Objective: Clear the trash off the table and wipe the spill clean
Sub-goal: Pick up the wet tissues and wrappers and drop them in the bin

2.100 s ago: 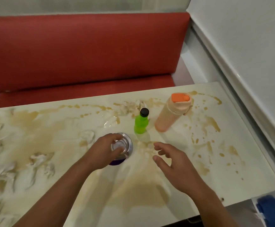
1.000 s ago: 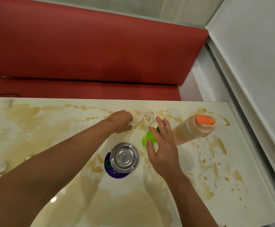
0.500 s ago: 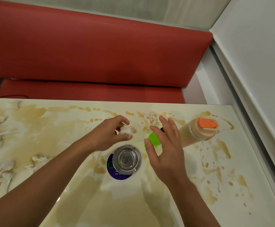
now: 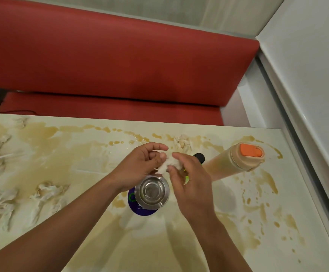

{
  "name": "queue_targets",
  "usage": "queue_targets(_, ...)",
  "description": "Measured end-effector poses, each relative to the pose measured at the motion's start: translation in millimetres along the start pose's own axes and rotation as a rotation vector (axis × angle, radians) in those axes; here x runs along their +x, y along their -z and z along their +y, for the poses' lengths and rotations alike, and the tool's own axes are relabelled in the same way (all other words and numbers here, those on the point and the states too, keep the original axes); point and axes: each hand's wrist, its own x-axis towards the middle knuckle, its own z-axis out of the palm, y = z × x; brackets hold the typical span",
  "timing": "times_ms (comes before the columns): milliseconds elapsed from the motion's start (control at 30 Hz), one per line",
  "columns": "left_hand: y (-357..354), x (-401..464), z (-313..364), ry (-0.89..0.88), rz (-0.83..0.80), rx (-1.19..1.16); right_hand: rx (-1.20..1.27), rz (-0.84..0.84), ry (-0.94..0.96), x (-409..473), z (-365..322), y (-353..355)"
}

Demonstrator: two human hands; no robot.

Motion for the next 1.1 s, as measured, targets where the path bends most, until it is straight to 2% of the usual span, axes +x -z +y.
queue_targets(133, 8.2, 41.5, -0.5, 0.002, 0.044, 0.142, -0.113, 0.079, 0.037, 12.6, 9.7, 18.0)
queue_targets(233, 19.1, 96.8, -21.7, -0.054, 0.08, 0.525, -0.211, 0.092, 0.039, 19.0, 21.9, 24.8)
queue_targets(333, 17.7, 142.3, -48.8, -0.077, 0.04, 0.853, -0.23, 0.108, 0.02, 17.0, 32.2, 24.1)
queue_targets(500, -9.1, 175.8, -75.7, -0.141, -0.095, 1.13, -0.238, 0.083, 0.002, 9.9, 37.5, 21.6)
queue_targets(633, -24.0, 181.1, -79.9, -0.184, -0.108, 1.335, -0.238, 0.081, 0.006, 9.8, 38.8, 22.7)
queue_targets(767, -22.9, 182.7, -83.0, -0.171, -0.028, 1.291, -0.239, 0.069, -0.002, 7.6, 39.0, 23.8)
queue_targets(1000, -3.4, 169.9, -79.0, -0.174, -0.049, 1.218, -0.185, -0.017, 0.002, 8.2, 42.2, 37.6)
queue_targets(1100, 7.6, 158.5, -70.6, -0.201, -0.008, 1.18, -0.155, -0.028, 0.002, 7.4, 37.1, 44.1)
